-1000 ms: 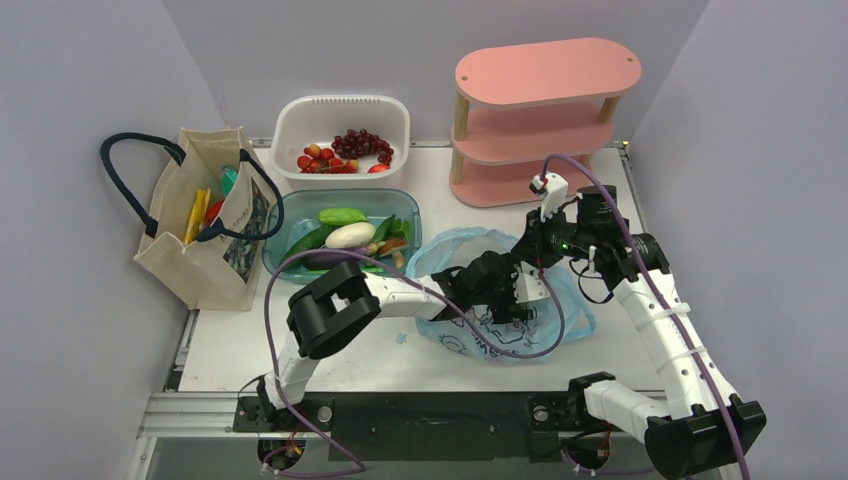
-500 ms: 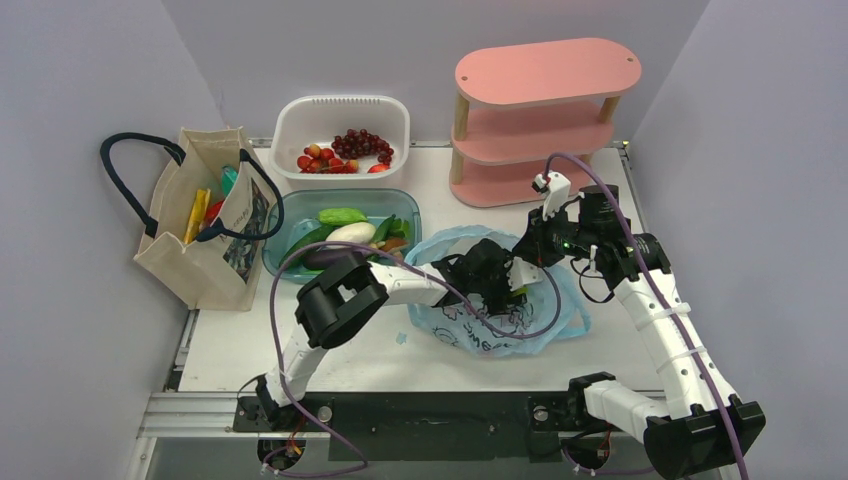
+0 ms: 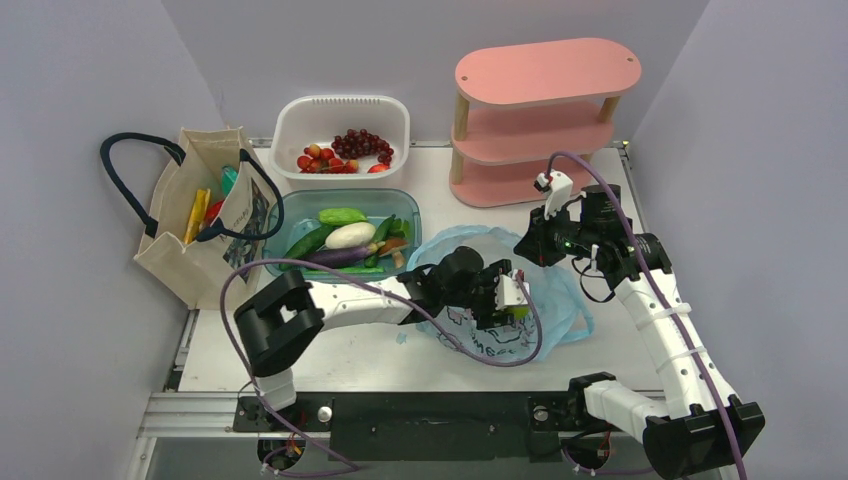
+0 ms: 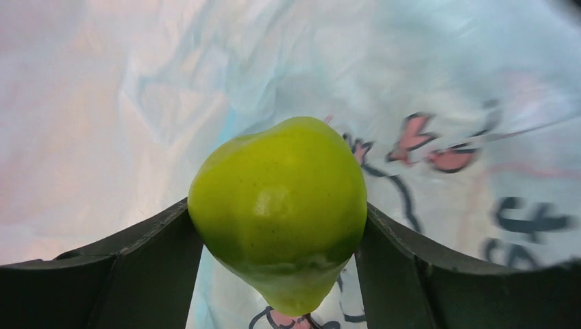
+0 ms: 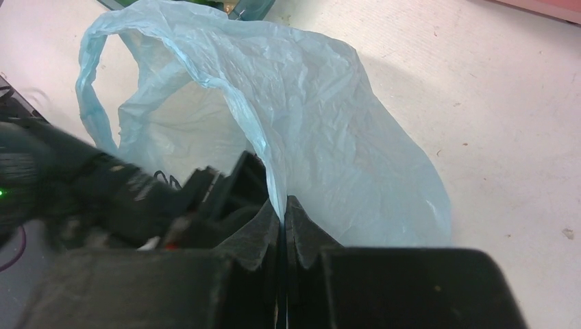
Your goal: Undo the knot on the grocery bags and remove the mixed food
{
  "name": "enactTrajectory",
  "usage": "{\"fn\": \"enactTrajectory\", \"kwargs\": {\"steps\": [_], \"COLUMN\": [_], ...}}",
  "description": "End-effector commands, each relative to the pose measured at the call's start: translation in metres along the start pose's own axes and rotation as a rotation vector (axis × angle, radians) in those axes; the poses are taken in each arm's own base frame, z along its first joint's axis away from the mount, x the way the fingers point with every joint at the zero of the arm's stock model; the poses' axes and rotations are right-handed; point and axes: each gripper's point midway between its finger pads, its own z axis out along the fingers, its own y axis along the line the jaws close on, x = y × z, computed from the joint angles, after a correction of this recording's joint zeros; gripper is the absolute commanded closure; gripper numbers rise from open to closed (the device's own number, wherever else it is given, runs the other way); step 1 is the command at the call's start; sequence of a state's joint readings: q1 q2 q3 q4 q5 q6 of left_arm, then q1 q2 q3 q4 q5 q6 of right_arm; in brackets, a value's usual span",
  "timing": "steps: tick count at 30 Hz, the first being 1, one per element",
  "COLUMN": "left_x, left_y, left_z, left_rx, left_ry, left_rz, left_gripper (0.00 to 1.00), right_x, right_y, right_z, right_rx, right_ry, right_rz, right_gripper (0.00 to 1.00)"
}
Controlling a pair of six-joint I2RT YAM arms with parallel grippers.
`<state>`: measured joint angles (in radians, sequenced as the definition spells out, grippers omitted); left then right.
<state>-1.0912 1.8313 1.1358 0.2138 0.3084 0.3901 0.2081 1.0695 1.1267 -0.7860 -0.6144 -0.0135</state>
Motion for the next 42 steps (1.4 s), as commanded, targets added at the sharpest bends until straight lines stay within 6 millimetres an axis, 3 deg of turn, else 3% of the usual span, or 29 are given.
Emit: {"fn": "enactTrajectory", "kwargs": {"steps": [1,4,5,6,7,8,9,10,12,16,22,23,24,27,30,34,38,42], "left_x": [-0.076,-0.105,-0.106,-0.123,-0.123,-0.139,-0.140,-0.153,-0.160,-0.148,-0.067,-0.055,-0.038,0.005,0.050,0.100,0.136,0.167], "left_y": [-0.007,-0.004,0.000,0.003,0.010,0.014,0.023,0.030,0.051,0.116,0.260,0.282,0.301,0.352,0.387,0.431,0.457,0.471], "left_z": [-0.040,-0.074,-0.083,-0.101,-0.112,-0.130,-0.141,-0.156,-0.179,-0.217,-0.292,-0.296,-0.313,-0.332,-0.351,-0.353,-0.352,-0.348], "left_rx": [0.033,0.041,0.040,0.035,0.024,0.012,-0.007,-0.028,-0.067,-0.240,-0.651,-0.696,-0.754,-0.861,-0.943,-0.988,-1.020,-1.024], "left_ry": [-0.192,-0.241,-0.236,-0.275,-0.269,-0.308,-0.307,-0.332,-0.348,-0.356,-0.301,-0.287,-0.275,-0.228,-0.169,-0.108,-0.030,0.020], "left_rz": [0.093,0.094,0.069,0.072,0.033,0.028,-0.032,-0.057,-0.184,-0.376,-0.549,-0.574,-0.606,-0.651,-0.678,-0.700,-0.672,-0.689], "left_gripper": [0.45,0.45,0.44,0.44,0.44,0.43,0.43,0.43,0.42,0.43,0.42,0.42,0.42,0.42,0.42,0.42,0.41,0.40], "right_x": [-0.013,-0.013,-0.013,-0.012,-0.012,-0.012,-0.010,-0.010,-0.009,-0.012,-0.017,-0.016,-0.018,-0.020,-0.023,-0.032,-0.047,-0.055], "right_y": [-0.002,-0.005,-0.006,-0.006,-0.007,-0.008,-0.008,-0.009,-0.010,-0.018,-0.035,-0.037,-0.041,-0.051,-0.069,-0.099,-0.131,-0.169], "right_z": [-0.004,-0.006,-0.008,-0.008,-0.009,-0.009,-0.009,-0.009,-0.009,-0.016,-0.029,-0.030,-0.033,-0.041,-0.053,-0.073,-0.099,-0.123], "right_rx": [0.014,0.034,0.040,0.044,0.050,0.053,0.054,0.055,0.058,0.097,0.172,0.179,0.198,0.239,0.309,0.411,0.529,0.643], "right_ry": [-0.051,-0.044,-0.044,-0.041,-0.040,-0.040,-0.039,-0.038,-0.036,-0.051,-0.068,-0.065,-0.070,-0.075,-0.091,-0.114,-0.138,-0.129], "right_rz": [-0.023,-0.033,-0.037,-0.039,-0.038,-0.038,-0.035,-0.035,-0.031,-0.033,-0.019,-0.017,-0.012,-0.004,0.024,0.064,0.059,0.059], "right_gripper": [1.00,1.00,1.00,1.00,1.00,1.00,1.00,1.00,1.00,1.00,1.00,1.00,1.00,1.00,1.00,1.00,1.00,1.00]}}
